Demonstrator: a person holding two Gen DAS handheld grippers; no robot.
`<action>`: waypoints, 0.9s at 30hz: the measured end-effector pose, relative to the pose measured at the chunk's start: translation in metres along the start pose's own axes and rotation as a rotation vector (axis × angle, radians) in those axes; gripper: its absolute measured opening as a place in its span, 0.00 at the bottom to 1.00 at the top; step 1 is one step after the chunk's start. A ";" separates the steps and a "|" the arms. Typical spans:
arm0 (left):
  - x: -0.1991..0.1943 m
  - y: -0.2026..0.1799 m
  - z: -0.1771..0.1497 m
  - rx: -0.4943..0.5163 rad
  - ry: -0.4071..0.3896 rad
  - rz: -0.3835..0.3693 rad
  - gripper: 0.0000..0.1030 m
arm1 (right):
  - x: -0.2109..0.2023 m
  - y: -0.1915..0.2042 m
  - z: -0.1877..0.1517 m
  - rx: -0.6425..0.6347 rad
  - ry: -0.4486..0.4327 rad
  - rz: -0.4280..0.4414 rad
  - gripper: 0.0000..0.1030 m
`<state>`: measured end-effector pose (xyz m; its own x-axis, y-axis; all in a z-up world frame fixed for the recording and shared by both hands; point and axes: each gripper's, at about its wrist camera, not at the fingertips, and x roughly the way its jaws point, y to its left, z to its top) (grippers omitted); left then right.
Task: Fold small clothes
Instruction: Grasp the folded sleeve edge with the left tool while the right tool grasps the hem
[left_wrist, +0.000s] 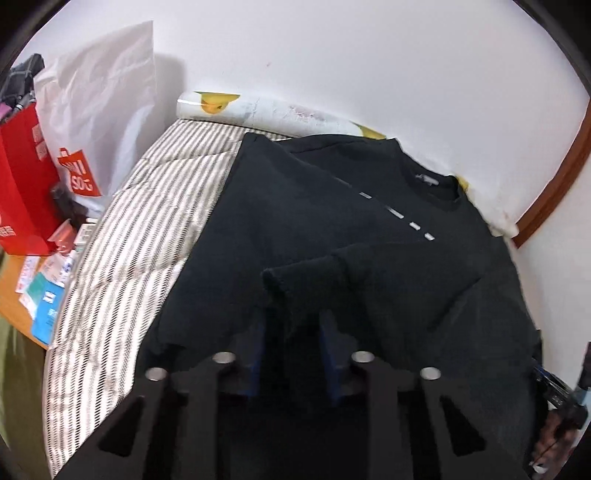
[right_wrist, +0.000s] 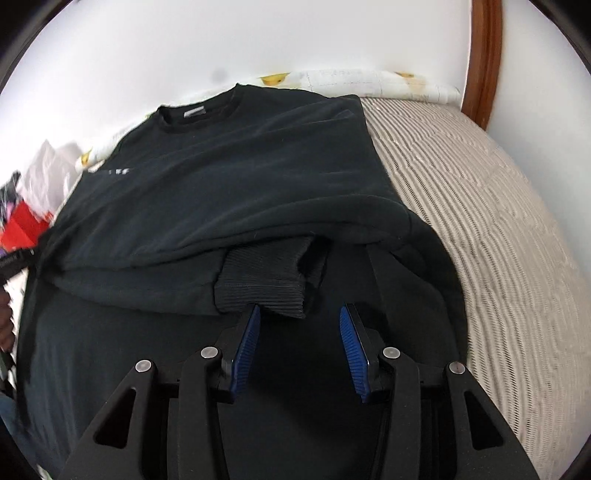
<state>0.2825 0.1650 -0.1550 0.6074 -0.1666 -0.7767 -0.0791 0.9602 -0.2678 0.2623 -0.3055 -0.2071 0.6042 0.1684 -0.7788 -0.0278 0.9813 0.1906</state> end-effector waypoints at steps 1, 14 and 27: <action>-0.001 -0.002 0.001 0.006 -0.003 0.002 0.14 | 0.000 0.001 0.003 0.004 -0.008 0.015 0.43; -0.022 -0.006 0.020 -0.004 -0.051 -0.034 0.06 | -0.014 -0.011 0.012 0.090 0.008 0.167 0.54; -0.036 -0.009 0.045 -0.002 -0.107 -0.023 0.06 | 0.011 -0.005 0.049 0.037 -0.094 0.056 0.11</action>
<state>0.2964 0.1728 -0.0990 0.6900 -0.1632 -0.7051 -0.0656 0.9561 -0.2855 0.3077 -0.3128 -0.1871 0.6745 0.2117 -0.7073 -0.0351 0.9661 0.2557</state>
